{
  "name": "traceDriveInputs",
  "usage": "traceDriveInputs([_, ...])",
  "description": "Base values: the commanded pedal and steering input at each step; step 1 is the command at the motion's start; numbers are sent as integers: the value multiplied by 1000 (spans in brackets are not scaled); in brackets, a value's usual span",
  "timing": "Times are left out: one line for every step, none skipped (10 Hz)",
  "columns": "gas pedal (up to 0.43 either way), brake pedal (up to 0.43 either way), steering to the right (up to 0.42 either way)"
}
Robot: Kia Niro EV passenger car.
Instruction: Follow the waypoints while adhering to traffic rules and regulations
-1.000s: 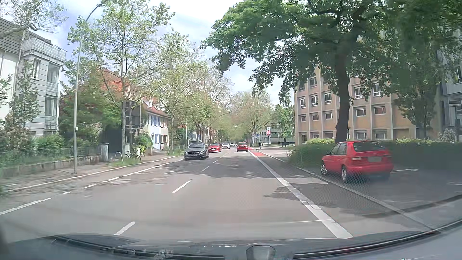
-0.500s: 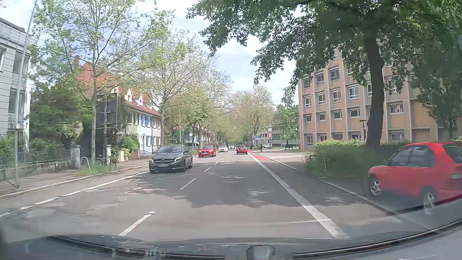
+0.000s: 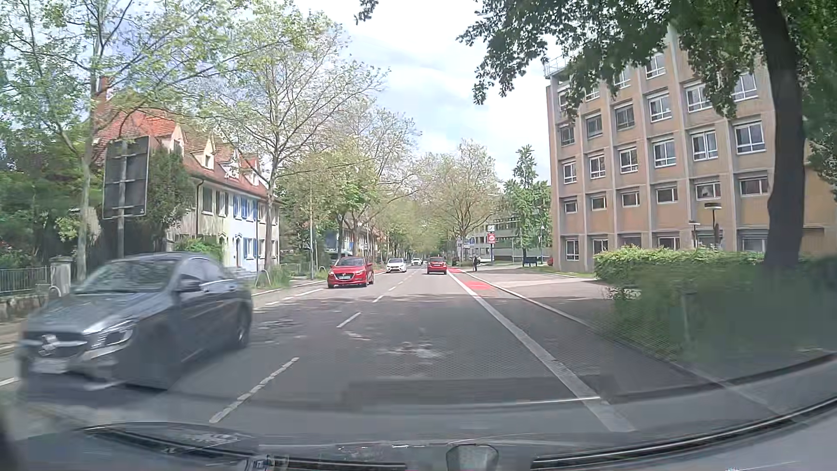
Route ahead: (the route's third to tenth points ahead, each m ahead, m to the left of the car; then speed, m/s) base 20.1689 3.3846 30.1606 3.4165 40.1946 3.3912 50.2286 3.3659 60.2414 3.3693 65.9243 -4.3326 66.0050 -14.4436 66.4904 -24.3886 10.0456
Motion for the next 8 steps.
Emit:
traceDriveInputs([79,0,2])
traceDriveInputs([79,0,1])
traceDriveInputs([79,0,1])
traceDriveInputs([79,0,2])
traceDriveInputs([79,0,2])
traceDriveInputs([79,0,2])
traceDriveInputs([79,0,2])
traceDriveInputs([79,0,2])
